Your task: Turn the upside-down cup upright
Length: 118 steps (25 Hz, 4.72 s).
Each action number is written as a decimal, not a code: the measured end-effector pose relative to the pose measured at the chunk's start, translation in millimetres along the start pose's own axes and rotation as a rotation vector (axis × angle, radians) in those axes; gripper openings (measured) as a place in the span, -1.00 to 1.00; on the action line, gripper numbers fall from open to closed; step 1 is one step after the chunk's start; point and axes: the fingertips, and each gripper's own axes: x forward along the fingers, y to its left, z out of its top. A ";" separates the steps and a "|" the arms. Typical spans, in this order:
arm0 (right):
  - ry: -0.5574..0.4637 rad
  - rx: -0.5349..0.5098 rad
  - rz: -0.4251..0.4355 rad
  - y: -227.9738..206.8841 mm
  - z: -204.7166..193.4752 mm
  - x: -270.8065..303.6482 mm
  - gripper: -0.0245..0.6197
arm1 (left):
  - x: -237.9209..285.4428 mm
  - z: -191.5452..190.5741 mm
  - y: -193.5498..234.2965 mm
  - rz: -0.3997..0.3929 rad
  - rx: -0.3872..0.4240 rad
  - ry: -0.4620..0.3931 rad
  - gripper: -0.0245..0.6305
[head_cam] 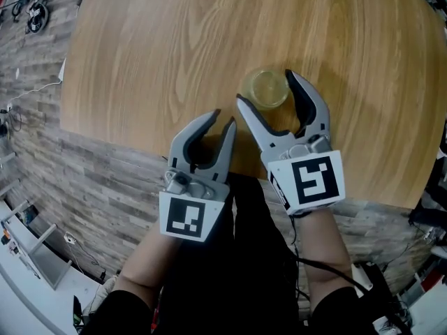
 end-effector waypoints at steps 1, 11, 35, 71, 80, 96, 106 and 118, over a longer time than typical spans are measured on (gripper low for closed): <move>0.012 -0.007 -0.003 0.1 -1.5 2.3 0.01 | -0.1 -0.2 0.8 0.002 -0.008 0.000 -0.69; -0.071 0.031 0.007 -8.9 33.9 -20.5 0.00 | 3.7 5.6 -8.6 -0.066 -0.047 0.020 -0.52; -0.247 0.287 0.135 -21.4 81.8 -82.3 0.00 | 16.6 68.7 -65.3 -0.502 -0.446 -0.196 -0.56; -0.223 0.143 0.241 -30.5 56.6 -93.9 0.01 | 17.7 51.1 -55.5 -0.363 0.289 -0.032 -0.83; -0.188 0.156 0.198 -37.0 43.2 -87.1 0.01 | 20.8 45.6 -44.0 -0.341 0.301 0.000 -0.87; 0.168 -0.540 0.137 -10.2 -12.2 -54.2 0.01 | 11.0 47.4 -64.5 -0.513 0.297 0.168 -0.87; 0.213 -0.807 0.107 6.8 -20.9 -42.1 0.01 | -0.1 46.9 -80.6 -0.657 0.251 0.218 -0.87; 0.103 -0.464 0.098 -2.2 -12.5 -43.8 0.00 | 10.0 77.7 -77.1 -0.567 0.213 0.058 -0.87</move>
